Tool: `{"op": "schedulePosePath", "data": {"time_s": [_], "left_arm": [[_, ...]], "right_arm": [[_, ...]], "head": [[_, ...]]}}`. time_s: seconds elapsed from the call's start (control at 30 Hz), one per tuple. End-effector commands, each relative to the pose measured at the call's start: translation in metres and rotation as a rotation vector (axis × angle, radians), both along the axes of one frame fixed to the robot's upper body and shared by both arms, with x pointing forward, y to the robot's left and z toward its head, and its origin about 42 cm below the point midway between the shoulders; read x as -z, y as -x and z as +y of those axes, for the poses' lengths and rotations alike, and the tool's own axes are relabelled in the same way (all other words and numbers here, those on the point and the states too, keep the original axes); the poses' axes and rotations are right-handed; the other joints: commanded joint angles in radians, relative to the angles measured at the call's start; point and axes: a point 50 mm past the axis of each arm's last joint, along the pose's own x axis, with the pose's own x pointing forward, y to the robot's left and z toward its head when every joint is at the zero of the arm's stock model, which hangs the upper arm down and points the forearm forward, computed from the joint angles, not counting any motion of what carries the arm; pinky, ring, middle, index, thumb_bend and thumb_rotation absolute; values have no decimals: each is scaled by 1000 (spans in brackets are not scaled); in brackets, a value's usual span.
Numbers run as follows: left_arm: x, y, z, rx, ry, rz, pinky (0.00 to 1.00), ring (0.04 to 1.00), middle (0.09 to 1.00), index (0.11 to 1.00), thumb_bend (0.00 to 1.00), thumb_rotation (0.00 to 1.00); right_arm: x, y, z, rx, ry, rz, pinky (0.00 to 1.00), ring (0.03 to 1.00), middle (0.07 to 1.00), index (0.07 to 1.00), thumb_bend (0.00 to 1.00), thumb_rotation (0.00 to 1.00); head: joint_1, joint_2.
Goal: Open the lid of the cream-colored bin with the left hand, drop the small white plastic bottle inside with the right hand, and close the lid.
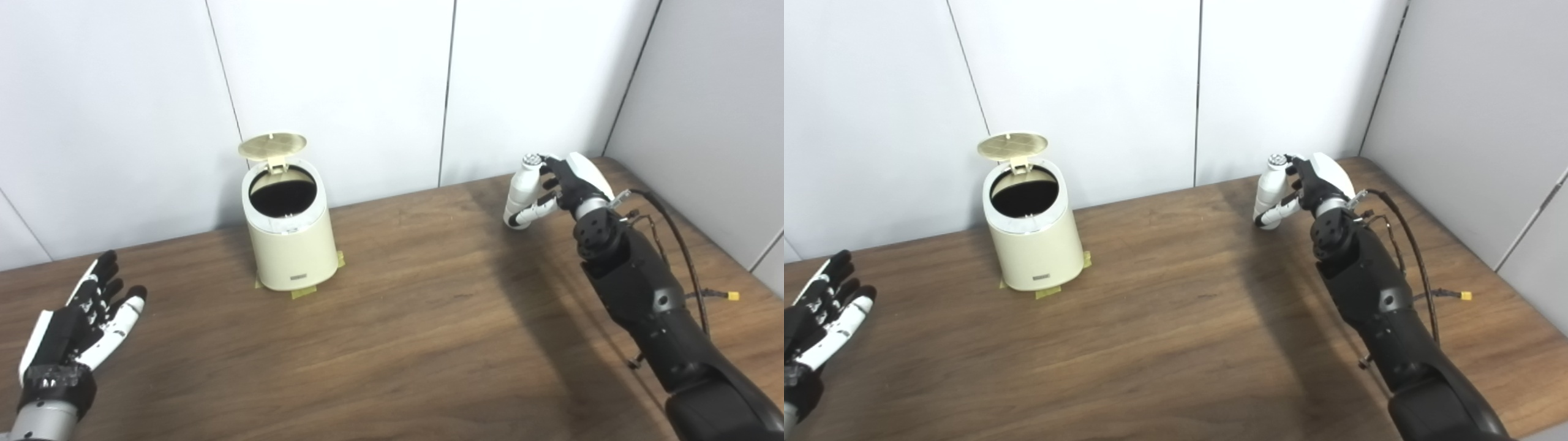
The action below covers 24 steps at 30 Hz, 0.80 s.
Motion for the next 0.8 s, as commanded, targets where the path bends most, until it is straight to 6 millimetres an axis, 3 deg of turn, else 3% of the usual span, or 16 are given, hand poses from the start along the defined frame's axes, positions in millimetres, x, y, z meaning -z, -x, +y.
{"op": "schedulePosePath", "data": {"time_s": [0.0, 0.37, 0.43, 0.63, 0.7, 0.77], "left_arm": [[-20, -8, -2, 1, -15, -66, 975, 987, 986, 1000, 301, 251], [-16, -11, 1, 8, -29, -44, 1000, 1000, 987, 1000, 304, 180], [-15, -12, 3, 8, -42, -36, 1000, 1000, 986, 1000, 314, 210], [-15, -12, 5, 12, -44, -33, 992, 985, 977, 1000, 336, 251], [-16, -12, 6, 16, -49, -32, 998, 983, 973, 1000, 348, 252], [-16, -12, 5, 23, -51, -30, 1000, 987, 974, 1000, 352, 252]], "right_arm": [[-36, -14, 0, -5, 33, -109, 590, 733, 825, 870, 870, 102], [-30, -20, 5, -3, 99, -85, 605, 722, 802, 844, 846, 146], [-28, -22, 4, 0, 106, -86, 615, 725, 794, 822, 846, 134], [-24, -20, 7, 16, 74, -195, 544, 608, 643, 695, 794, 33], [-22, -21, 5, 31, 60, -234, 568, 553, 502, 595, 588, 6], [-22, -21, 4, 38, 55, -264, 578, 488, 469, 553, 532, 1]], "head": [[-1, 0], [7, 6], [7, 6], [7, 9], [7, 11], [7, 13]]}}
